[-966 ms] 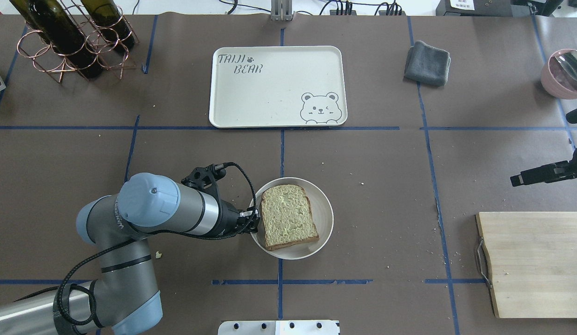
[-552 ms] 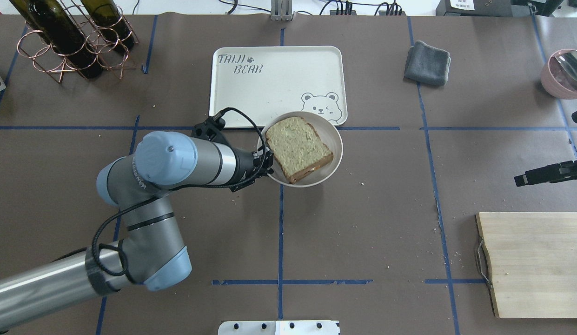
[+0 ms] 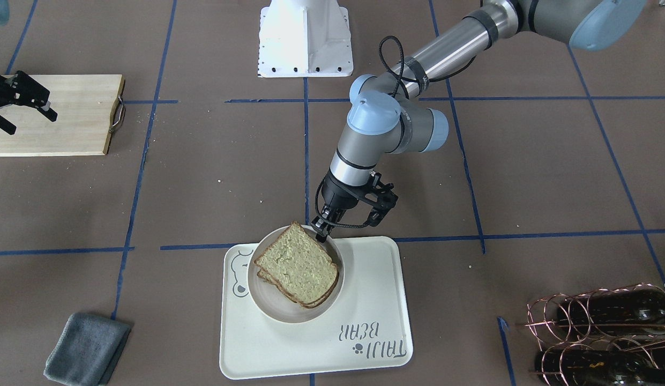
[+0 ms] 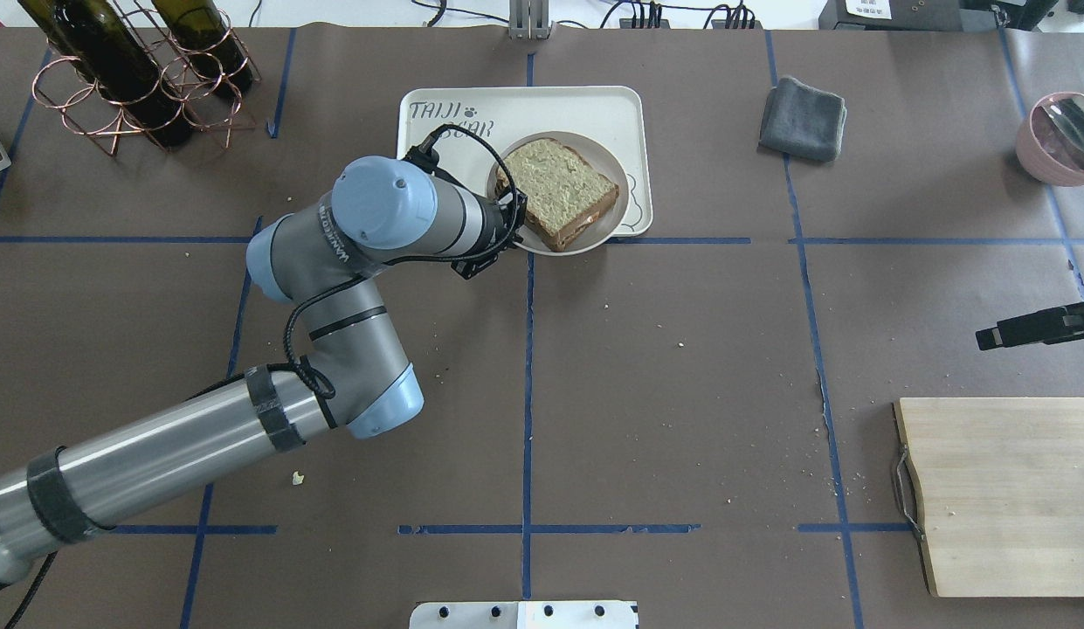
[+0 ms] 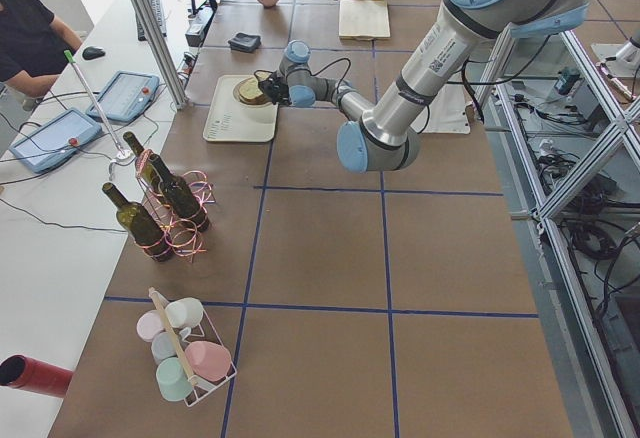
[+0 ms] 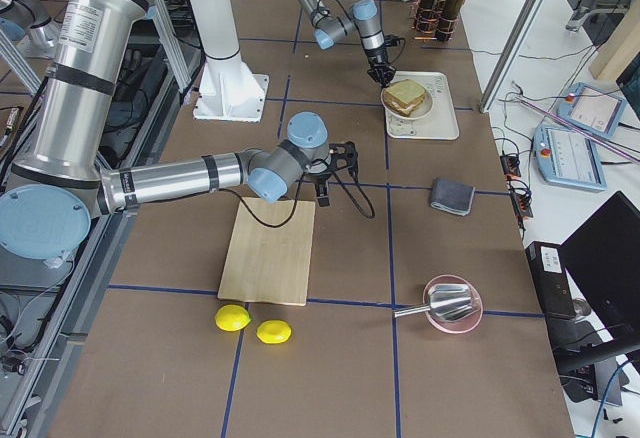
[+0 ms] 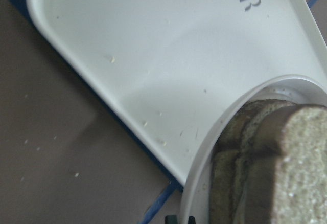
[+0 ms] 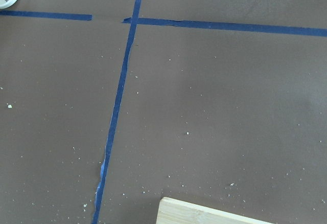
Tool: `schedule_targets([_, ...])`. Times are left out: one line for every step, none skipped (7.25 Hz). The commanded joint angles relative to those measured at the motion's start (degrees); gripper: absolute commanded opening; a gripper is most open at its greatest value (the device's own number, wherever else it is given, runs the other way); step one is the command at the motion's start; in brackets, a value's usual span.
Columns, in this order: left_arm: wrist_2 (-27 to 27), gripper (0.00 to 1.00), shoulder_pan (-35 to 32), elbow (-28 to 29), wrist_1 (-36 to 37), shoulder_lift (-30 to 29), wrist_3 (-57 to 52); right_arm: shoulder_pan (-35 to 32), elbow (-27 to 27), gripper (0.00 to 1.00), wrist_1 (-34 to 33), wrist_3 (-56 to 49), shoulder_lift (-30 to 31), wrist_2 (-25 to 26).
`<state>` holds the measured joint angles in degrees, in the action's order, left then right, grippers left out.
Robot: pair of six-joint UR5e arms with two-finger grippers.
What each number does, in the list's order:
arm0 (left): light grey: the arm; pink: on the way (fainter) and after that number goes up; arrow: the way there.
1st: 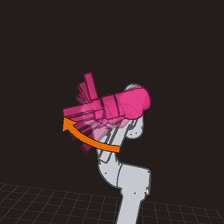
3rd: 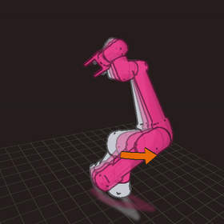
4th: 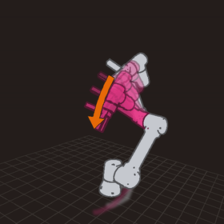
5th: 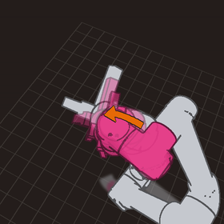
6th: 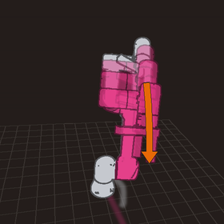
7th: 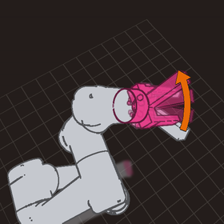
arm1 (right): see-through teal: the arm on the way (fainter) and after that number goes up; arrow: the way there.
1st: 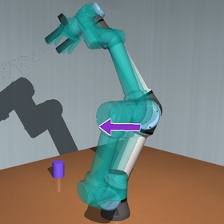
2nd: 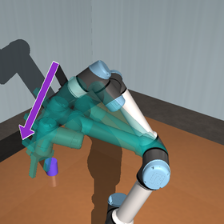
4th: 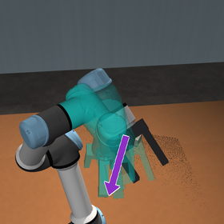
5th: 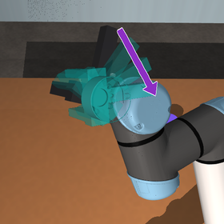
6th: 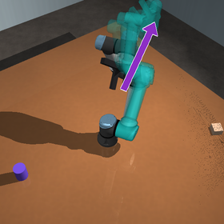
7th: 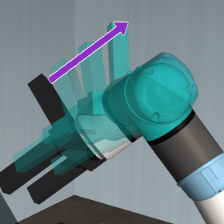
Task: Make sandwich and place on tray
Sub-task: 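Lift the plate with the left gripper and carry it onto the white tray, then lower the plate onto the tray and open the left gripper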
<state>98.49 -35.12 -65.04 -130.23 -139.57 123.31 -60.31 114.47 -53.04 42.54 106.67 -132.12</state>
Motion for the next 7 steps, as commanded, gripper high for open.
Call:
schedule_targets([-0.67, 0.0, -0.3, 6.06, -5.63, -1.5, 0.62, -0.07, 0.14, 1.0, -0.05, 0.0, 0.12, -0.07])
schedule_targets([-0.67, 0.0, -0.3, 6.5, -6.09, -1.5, 0.44, -0.07, 0.14, 1.0, -0.05, 0.0, 0.12, -0.07])
schedule_targets([-0.67, 0.02, -0.3, 6.59, -6.35, -1.5, 0.44, -0.07, 0.14, 1.0, 0.04, 0.0, 0.12, -0.07])
schedule_targets([-0.58, 0.25, -0.65, 6.51, -6.35, -1.67, -0.43, -0.07, 0.14, 1.0, 0.04, 0.0, 0.03, -0.07])
schedule_targets([-0.4, 0.33, -1.35, 6.24, -6.35, -2.28, -1.83, -0.07, 0.14, 1.0, -0.05, 0.0, 0.03, -0.07])
schedule_targets([-0.4, 0.5, -1.36, 5.63, -6.27, -2.2, -3.06, -0.07, 0.14, 1.0, -0.05, 0.0, 0.03, -0.07])
schedule_targets([-0.14, 0.5, -1.45, 3.8, -5.83, -1.59, -4.12, -0.07, 0.14, 1.0, 0.04, 0.0, 0.03, -0.07])
